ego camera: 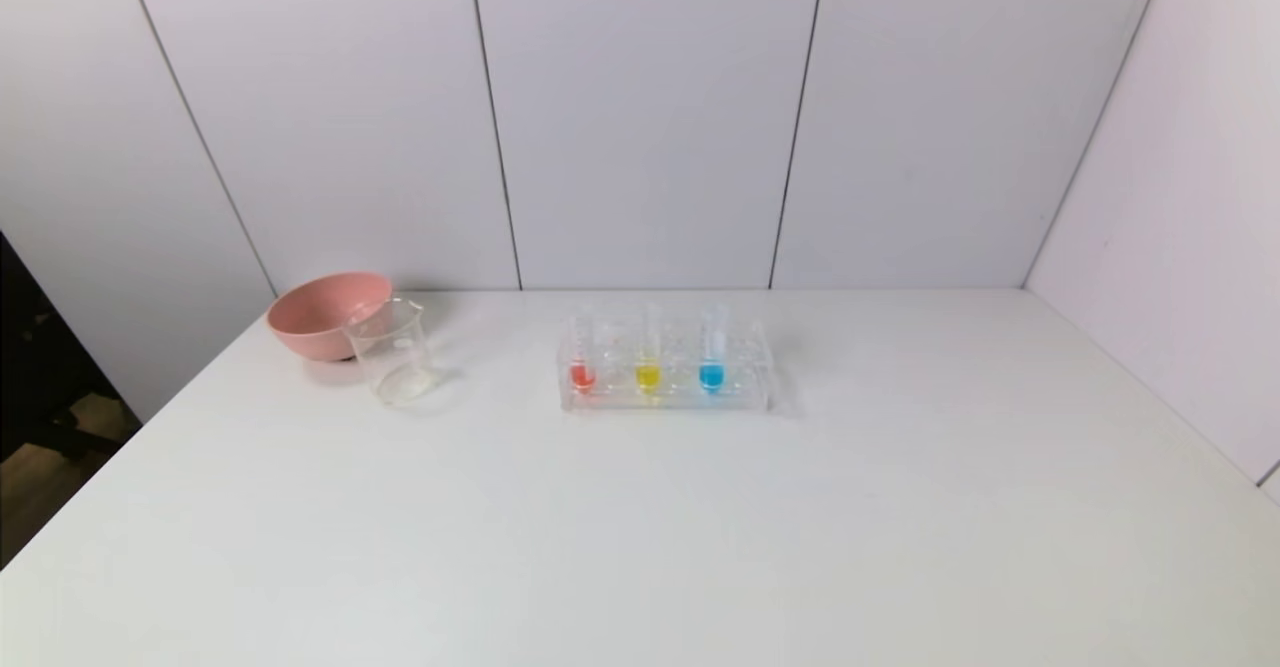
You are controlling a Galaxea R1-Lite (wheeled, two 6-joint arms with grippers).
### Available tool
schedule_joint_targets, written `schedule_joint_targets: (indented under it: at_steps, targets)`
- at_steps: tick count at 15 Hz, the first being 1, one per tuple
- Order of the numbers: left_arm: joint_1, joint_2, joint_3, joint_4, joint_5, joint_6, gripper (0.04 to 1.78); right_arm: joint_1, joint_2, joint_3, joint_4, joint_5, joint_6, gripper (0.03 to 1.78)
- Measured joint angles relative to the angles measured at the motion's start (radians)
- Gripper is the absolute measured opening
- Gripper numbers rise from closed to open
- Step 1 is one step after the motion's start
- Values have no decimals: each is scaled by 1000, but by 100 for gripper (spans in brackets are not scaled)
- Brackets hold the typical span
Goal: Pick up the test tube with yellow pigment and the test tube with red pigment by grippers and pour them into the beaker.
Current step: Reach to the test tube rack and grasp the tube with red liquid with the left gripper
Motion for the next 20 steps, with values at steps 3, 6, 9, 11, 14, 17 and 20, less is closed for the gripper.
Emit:
schedule_joint_targets:
  at_steps: [3, 6, 9, 11, 14, 17, 20]
  targets:
    - [0, 0, 0, -1, 11, -23, 176, 0, 0, 0, 0, 0, 0, 171]
    - [0, 0, -1, 3, 19, -8, 176, 0, 0, 0, 0, 0, 0, 171]
    - [0, 0, -37, 2, -17, 37, 176, 0, 0, 0, 0, 0, 0, 171]
    - [0, 3, -75, 9, -21, 37, 176, 0, 0, 0, 0, 0, 0, 171]
    - [0, 65, -197, 20, -24, 33, 176, 0, 0, 0, 0, 0, 0, 171]
    - [-7, 199, -336, 14, -21, 26, 176, 0, 0, 0, 0, 0, 0, 171]
    - [-16, 376, -445, -15, -61, -40, 176, 0, 0, 0, 0, 0, 0, 171]
